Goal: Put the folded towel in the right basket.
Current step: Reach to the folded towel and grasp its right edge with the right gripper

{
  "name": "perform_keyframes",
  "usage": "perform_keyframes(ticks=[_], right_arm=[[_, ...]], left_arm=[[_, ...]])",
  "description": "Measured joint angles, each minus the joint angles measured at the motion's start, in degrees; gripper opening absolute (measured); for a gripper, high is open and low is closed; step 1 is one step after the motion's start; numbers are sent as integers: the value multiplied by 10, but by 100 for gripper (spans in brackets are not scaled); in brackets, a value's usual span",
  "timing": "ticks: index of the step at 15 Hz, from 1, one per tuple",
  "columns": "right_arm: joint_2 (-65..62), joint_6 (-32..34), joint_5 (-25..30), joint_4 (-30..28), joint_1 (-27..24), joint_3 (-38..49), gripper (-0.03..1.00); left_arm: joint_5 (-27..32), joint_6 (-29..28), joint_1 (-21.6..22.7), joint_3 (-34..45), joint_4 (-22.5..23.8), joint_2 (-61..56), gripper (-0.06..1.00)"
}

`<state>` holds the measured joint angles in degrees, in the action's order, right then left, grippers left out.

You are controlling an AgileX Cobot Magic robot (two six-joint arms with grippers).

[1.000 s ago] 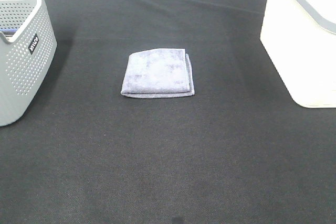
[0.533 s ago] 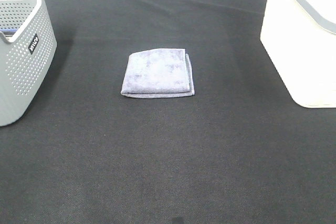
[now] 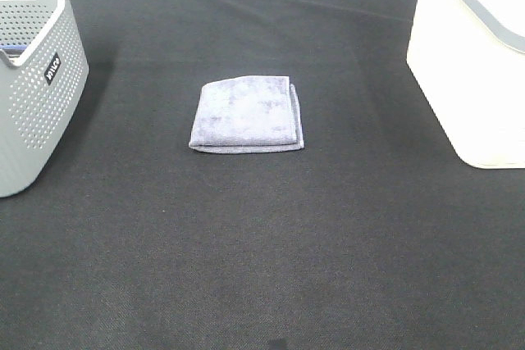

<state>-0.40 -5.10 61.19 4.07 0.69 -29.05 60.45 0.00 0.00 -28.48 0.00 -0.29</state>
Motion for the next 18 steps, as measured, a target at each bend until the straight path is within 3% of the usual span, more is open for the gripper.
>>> perform_keyframes(ticks=[3,7,9,10,11,13,18], right_arm=[[28,0,-21,1,0,-8,71],[227,0,-167,19,0,-64,71],[360,-2,-205,30,0,-133,71],[360,-2,-205,30,0,-133,71],[519,-2,-206,51,0,-251,71],[583,-2,-198,62,0,-300,71],[865,-29,-110,123,0,-577,71]], left_arm=[[0,0,0,0,0,0,97],[0,0,0,0,0,0,97],[0,0,0,0,0,0,97],[0,0,0,0,0,0,97],[0,0,0,0,0,0,97],[0,0,0,0,0,0,97],[0,0,0,0,0,0,97]])
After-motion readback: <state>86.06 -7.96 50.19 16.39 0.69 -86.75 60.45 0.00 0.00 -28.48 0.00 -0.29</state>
